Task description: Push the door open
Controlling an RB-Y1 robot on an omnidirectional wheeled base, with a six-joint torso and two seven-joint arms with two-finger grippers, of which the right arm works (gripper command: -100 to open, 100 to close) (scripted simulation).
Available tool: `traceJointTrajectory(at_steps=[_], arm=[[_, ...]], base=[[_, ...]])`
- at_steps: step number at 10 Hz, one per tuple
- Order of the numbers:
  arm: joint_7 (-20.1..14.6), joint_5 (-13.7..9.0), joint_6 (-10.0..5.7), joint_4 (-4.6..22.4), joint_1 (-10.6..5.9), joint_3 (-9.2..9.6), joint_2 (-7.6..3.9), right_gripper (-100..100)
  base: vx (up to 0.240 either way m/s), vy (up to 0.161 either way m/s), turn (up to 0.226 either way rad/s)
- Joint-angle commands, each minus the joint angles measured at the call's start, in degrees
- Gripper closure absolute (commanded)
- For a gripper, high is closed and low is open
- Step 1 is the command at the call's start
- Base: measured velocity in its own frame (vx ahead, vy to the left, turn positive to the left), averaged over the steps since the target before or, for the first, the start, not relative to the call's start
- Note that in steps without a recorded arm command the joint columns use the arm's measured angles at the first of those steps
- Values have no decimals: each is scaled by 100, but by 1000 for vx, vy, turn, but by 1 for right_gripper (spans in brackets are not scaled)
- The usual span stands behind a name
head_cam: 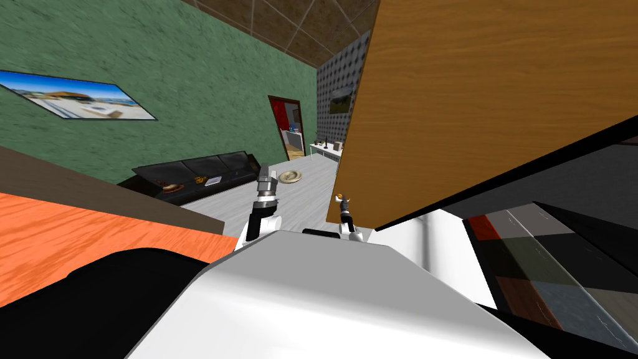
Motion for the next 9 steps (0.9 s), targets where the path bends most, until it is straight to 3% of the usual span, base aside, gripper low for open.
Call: traceJointTrajectory(at_steps=[1, 2, 7, 9], arm=[[0, 0, 0, 0, 0, 0, 0, -100], [0, 0, 0, 0, 0, 0, 0, 100], [0, 0, 0, 0, 0, 0, 0, 100], [57, -62, 18, -8, 2, -94, -179, 100]], base=[[0, 21, -1], [0, 0, 0], [-1, -3, 3], [134, -30, -30]])
